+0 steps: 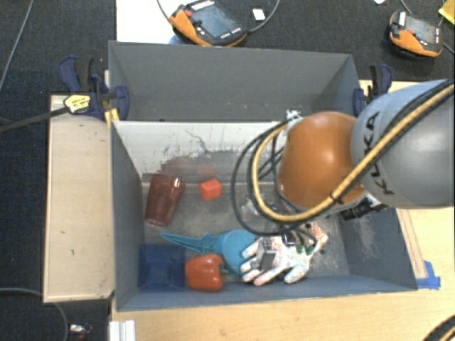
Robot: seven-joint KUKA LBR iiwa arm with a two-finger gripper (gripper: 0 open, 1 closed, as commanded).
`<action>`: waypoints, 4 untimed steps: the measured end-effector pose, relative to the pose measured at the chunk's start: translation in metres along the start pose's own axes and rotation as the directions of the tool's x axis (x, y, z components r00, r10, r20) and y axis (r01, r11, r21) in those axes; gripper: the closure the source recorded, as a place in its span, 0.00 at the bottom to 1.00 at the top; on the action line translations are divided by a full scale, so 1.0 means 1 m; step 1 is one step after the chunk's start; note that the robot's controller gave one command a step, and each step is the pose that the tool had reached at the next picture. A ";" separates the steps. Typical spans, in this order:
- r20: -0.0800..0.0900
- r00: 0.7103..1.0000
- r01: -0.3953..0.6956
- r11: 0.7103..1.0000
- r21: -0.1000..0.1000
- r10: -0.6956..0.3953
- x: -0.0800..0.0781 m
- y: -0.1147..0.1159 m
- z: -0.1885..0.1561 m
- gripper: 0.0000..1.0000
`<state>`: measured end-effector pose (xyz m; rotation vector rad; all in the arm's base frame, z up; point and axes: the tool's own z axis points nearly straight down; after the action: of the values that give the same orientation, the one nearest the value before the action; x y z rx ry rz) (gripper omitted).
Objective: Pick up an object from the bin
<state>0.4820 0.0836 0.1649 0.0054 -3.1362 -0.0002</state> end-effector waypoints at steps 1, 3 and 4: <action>0.007 1.000 -0.006 1.000 -0.001 0.006 -0.002 0.000 -0.003 0.00; 0.013 0.965 0.263 0.965 0.001 -0.263 -0.002 -0.082 0.033 0.00; 0.008 0.896 0.444 0.896 0.002 -0.444 -0.020 -0.118 0.065 0.00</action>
Offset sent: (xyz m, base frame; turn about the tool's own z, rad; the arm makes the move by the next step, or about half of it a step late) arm -0.0015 -0.0781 -0.0949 -0.2334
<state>0.5021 -0.0348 0.1000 0.7218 -3.0605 -0.0018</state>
